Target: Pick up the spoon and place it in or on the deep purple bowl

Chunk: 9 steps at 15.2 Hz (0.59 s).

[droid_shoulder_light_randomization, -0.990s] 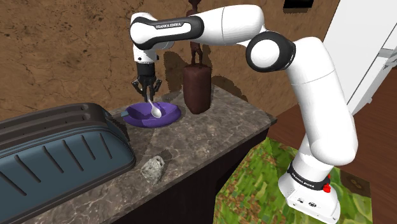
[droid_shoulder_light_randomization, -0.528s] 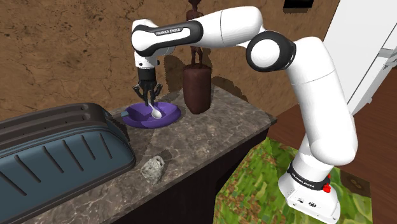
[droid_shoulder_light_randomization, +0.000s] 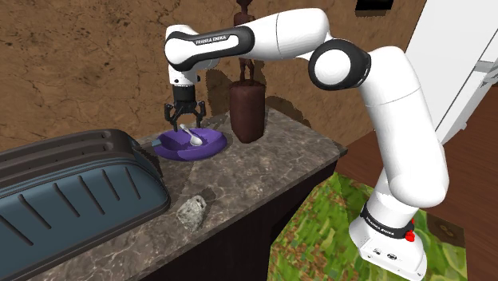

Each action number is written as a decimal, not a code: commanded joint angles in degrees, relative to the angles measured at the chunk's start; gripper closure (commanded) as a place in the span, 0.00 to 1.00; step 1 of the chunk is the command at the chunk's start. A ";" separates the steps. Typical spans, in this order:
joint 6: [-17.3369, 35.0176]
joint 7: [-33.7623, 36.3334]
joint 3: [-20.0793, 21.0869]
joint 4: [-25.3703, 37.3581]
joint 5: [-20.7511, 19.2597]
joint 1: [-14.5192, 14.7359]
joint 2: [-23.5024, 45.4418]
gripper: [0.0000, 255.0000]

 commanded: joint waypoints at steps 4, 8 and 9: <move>-4.16 0.13 -0.06 4.66 -0.12 -0.05 0.54 0.00; -8.28 0.32 -0.12 9.85 -0.31 0.05 1.62 0.00; -8.29 0.32 -0.12 9.89 -0.31 0.06 1.64 0.00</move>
